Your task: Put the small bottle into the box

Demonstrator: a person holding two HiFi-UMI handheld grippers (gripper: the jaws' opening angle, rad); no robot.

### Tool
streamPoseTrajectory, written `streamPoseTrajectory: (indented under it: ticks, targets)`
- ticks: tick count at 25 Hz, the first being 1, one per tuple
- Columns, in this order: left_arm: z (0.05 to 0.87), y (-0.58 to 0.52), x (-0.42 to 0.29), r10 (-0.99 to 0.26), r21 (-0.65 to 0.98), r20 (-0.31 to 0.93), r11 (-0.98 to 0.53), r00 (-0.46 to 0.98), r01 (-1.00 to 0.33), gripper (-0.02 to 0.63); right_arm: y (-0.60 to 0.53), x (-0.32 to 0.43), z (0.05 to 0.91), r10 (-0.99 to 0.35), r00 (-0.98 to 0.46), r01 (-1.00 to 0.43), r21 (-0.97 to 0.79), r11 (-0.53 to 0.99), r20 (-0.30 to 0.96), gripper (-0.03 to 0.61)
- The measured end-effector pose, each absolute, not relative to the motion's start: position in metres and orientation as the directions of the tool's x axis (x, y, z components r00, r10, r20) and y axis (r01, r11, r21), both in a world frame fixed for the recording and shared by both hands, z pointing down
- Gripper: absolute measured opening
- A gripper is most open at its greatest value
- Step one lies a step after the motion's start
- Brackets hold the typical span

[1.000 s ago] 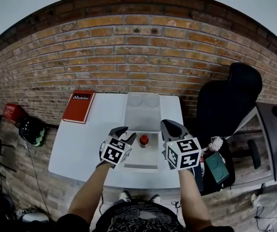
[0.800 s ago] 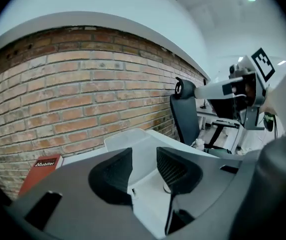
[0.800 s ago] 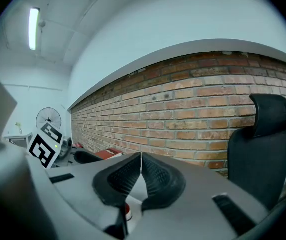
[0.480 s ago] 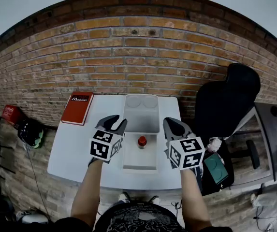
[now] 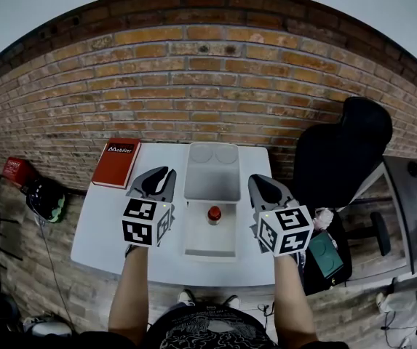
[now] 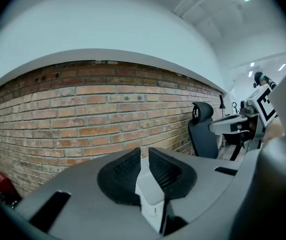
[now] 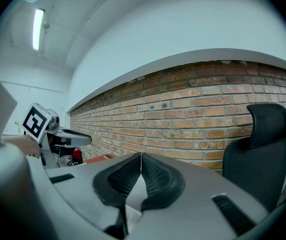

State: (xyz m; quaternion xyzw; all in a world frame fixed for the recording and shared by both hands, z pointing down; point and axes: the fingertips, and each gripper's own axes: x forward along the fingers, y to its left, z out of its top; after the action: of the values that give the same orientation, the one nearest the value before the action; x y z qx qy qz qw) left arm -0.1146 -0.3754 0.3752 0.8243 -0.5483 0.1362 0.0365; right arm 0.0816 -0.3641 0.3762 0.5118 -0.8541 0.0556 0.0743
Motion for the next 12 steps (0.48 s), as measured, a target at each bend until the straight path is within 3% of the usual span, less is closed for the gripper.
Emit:
streamPoseTrajectory:
  ticks: [12]
  targets:
    - [0.385,-0.374,-0.120,-0.898,-0.056,0.275,-0.372,0.344,-0.926,0.040,-0.363,0.080,0.372,-0.866,-0.465,-0.880,0.014,0.476,0.184,0.020]
